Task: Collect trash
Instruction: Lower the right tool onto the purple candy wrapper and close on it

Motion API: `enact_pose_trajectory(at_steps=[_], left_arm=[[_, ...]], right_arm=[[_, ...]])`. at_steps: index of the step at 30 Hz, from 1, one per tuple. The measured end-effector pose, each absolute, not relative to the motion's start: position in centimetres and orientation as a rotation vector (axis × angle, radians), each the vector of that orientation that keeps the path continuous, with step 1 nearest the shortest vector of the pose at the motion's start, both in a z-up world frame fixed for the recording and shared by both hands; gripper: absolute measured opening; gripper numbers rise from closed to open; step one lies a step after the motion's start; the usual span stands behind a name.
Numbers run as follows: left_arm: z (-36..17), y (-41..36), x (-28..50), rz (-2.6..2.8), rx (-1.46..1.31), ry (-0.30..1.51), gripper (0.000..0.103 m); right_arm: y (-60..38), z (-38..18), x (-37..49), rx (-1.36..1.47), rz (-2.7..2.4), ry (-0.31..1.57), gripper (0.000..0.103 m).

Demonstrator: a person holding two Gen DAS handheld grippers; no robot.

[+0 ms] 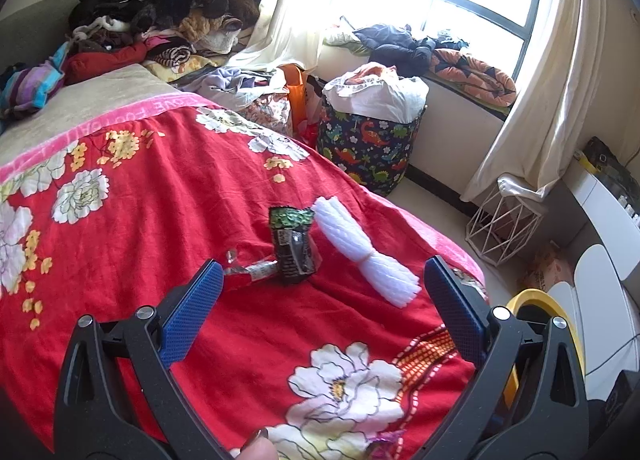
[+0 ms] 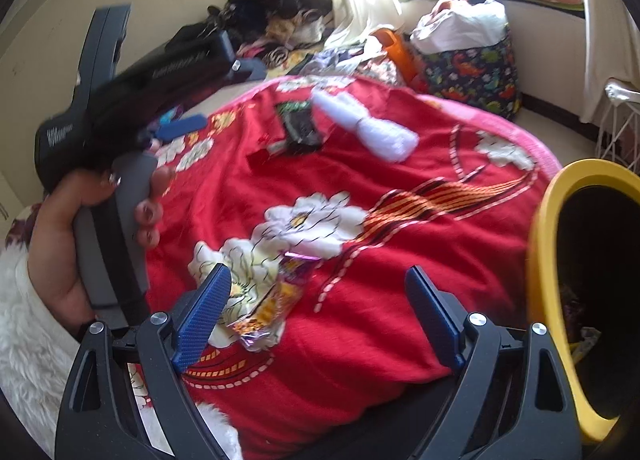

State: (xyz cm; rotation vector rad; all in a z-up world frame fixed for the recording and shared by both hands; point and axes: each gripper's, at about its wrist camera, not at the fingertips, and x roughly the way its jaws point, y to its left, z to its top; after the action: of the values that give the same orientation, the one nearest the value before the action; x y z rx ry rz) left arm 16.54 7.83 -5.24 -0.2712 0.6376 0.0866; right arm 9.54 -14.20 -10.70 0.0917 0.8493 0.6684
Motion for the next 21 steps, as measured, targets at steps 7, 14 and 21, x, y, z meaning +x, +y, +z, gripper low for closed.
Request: enact_pose_trajectory(at_steps=[7,14,21], left_arm=[[-6.8,8.7,19.7,0.075,-0.251,0.695,0.089],[-8.7,9.3,23.4,0.096,-0.213,0.758,0.081],[-10.1,10.2,25.2,0.114,-0.268,0.800,0.061]], right_arm=[[-11.1,-13.3,10.8,0.048,0.717,0.946,0.075],[-9.9,-14.5,11.1,0.033,0.787,1.004,0.025],[-11.0,-13.2,10.1,0.023,0.798,0.921,0.018]])
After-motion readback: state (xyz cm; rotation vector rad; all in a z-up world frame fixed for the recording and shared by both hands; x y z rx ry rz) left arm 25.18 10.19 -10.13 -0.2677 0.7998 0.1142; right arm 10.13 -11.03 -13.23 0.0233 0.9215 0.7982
